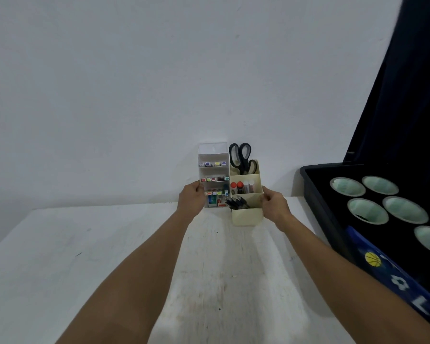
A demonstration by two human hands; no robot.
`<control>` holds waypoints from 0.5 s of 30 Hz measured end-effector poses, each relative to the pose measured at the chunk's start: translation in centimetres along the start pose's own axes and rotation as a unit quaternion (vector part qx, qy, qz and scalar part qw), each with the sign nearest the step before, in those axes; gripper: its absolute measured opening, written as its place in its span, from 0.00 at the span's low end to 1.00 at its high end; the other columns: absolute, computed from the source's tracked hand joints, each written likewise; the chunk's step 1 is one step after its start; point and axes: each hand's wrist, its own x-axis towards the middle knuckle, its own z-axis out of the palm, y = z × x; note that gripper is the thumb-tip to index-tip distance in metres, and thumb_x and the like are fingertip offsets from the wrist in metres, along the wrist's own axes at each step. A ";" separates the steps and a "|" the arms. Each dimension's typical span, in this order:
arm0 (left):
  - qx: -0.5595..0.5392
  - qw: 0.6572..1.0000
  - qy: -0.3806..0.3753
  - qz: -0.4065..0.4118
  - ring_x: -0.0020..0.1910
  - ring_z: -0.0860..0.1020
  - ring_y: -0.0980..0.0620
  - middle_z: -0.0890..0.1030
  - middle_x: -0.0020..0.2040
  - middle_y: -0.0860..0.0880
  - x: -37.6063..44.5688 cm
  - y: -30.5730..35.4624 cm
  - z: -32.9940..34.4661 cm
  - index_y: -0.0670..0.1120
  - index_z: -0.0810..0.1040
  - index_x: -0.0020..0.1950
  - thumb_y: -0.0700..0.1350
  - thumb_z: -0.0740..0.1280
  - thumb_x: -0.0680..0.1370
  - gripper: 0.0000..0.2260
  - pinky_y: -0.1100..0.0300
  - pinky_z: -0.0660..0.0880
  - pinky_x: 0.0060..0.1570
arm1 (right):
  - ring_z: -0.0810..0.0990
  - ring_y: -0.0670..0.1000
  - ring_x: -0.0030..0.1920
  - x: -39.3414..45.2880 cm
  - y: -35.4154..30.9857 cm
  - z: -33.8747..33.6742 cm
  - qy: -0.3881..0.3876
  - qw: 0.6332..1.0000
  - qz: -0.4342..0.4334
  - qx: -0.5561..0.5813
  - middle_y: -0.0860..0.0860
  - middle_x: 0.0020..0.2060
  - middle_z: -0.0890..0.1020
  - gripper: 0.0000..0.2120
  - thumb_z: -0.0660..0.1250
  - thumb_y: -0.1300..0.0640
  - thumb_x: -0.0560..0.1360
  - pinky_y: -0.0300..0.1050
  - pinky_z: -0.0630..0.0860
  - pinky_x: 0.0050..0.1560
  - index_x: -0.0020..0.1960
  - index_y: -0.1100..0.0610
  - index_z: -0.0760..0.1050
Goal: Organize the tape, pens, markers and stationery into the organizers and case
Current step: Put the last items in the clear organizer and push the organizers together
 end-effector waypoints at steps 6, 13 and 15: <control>0.081 0.991 -0.100 -0.035 0.55 0.76 0.43 0.77 0.61 0.42 -0.5 2.0 -1.3 0.43 0.69 0.68 0.43 0.55 0.81 0.16 0.53 0.73 0.52 | 0.73 0.59 0.65 -0.1 -0.4 -0.6 -0.046 0.998 0.039 0.005 0.54 0.69 0.72 0.22 0.55 0.56 0.82 0.55 0.74 0.63 0.75 0.48 0.62; 0.060 0.995 0.080 0.002 0.59 0.73 0.41 0.69 0.62 0.40 -6.4 4.9 1.7 0.41 0.63 0.69 0.42 0.63 0.77 0.22 0.49 0.74 0.53 | 0.66 0.57 0.71 -4.2 -2.0 -2.4 -0.013 0.995 -0.045 -0.083 0.57 0.72 0.67 0.23 0.52 0.58 0.82 0.46 0.64 0.68 0.76 0.59 0.57; 0.037 0.995 0.076 0.049 0.56 0.73 0.42 0.70 0.61 0.41 -8.6 6.9 3.9 0.41 0.68 0.64 0.43 0.64 0.76 0.17 0.50 0.74 0.51 | 0.68 0.57 0.70 -5.9 -1.8 -4.3 0.018 0.992 -0.086 -0.096 0.58 0.70 0.71 0.22 0.54 0.58 0.81 0.44 0.65 0.66 0.75 0.59 0.61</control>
